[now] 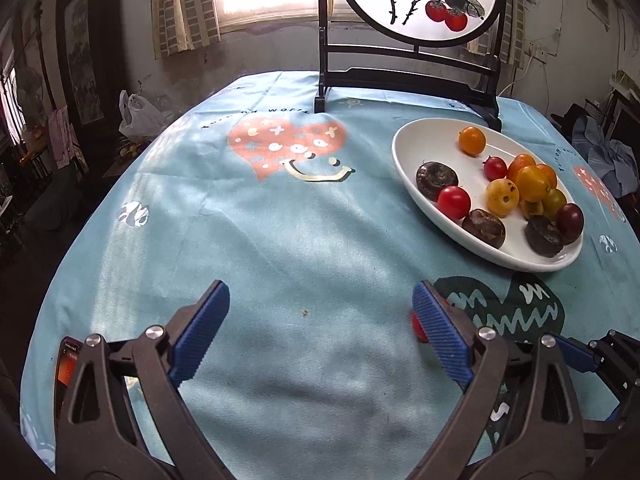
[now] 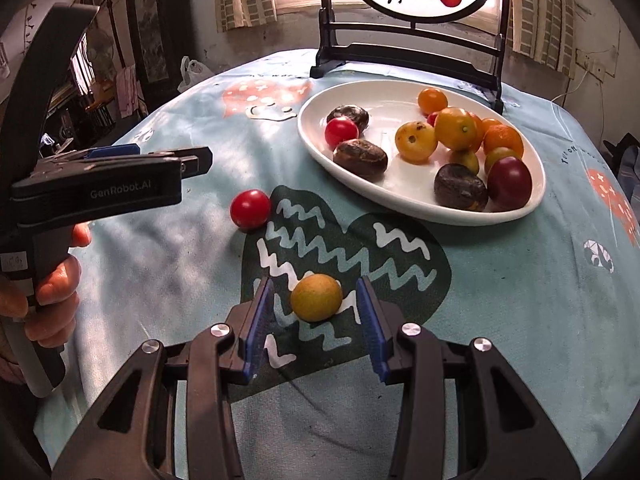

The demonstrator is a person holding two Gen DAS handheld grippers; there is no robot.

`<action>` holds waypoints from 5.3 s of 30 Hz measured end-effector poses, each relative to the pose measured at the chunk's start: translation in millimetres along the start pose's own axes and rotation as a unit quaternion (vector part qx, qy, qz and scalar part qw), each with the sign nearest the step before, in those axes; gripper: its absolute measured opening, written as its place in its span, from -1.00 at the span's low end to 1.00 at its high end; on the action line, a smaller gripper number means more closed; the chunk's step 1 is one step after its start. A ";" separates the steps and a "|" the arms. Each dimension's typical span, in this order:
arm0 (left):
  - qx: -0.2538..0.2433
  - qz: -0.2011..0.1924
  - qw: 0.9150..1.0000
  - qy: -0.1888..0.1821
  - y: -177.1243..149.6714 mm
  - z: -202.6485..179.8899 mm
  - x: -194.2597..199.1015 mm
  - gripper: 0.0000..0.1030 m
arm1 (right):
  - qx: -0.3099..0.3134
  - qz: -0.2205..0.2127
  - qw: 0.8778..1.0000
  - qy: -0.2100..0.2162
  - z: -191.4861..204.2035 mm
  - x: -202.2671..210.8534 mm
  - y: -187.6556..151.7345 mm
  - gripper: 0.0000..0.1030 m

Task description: Organize fruits

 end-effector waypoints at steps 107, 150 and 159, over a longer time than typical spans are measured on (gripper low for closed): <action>-0.024 -0.014 0.994 -0.107 98.8 -114.7 -28.7 0.61 | -0.142 -0.131 0.981 -0.024 -147.0 -5.6 124.1 -0.37; -0.067 -0.032 0.994 -0.078 -37.6 -43.2 54.8 0.95 | -0.053 -0.110 0.990 -0.077 -75.5 93.8 -28.9 0.97; -0.064 -0.029 0.994 -0.078 -36.8 -42.9 54.7 0.95 | -0.054 -0.114 0.990 -0.070 -73.4 97.5 -28.0 0.97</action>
Point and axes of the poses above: each gripper's, at about its wrist camera, not at the fingertips, and x roughly against the way its jaws point, z to its left, y to its top, the point moved 10 cm from there along -x, roughly the way its jaws point, and after that the axes turned 9 degrees about x, right-handed, at the moved point
